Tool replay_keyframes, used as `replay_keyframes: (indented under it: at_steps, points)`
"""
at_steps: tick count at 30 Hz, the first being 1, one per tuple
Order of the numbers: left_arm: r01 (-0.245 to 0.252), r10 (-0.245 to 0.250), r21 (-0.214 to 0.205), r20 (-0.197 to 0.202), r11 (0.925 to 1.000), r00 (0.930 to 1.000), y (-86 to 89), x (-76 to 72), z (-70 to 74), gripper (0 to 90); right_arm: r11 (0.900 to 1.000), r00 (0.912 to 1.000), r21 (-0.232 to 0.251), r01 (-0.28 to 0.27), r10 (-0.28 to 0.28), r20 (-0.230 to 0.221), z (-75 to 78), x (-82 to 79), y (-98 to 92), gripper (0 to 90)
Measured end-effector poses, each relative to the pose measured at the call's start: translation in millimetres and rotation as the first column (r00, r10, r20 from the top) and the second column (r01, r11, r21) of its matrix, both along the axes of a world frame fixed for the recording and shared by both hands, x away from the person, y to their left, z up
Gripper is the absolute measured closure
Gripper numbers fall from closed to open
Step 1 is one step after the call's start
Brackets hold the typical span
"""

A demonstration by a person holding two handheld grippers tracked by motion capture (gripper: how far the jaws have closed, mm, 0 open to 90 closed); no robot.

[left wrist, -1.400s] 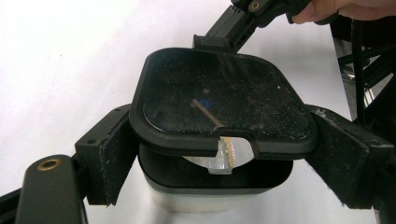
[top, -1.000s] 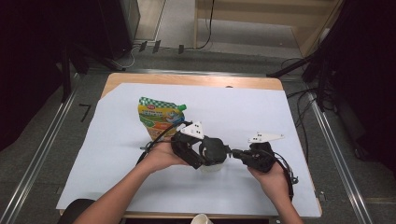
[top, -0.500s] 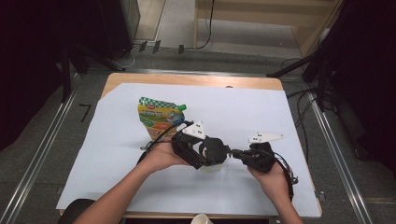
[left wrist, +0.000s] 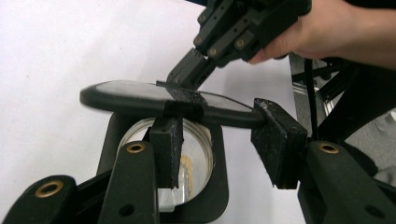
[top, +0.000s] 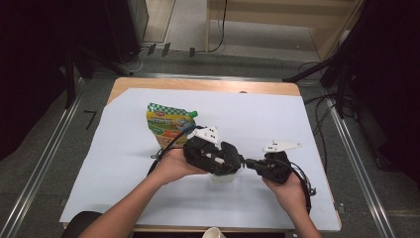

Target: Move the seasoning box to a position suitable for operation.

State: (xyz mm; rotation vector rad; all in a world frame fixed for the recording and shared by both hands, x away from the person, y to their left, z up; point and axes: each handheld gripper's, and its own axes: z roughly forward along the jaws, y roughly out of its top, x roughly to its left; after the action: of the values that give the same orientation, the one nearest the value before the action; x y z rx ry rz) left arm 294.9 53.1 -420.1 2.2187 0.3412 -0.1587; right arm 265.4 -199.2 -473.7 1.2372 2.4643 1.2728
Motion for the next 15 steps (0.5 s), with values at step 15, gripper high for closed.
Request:
replay_keyframes:
  at_steps: [15]
  points:
    - [0.069,-0.069,-0.025,0.001,0.9973,0.9976,-17.4,1.0,9.0,73.9,0.9999,0.9999,0.004,-0.011,0.011,0.002,0.0,-2.8,2.5,90.0]
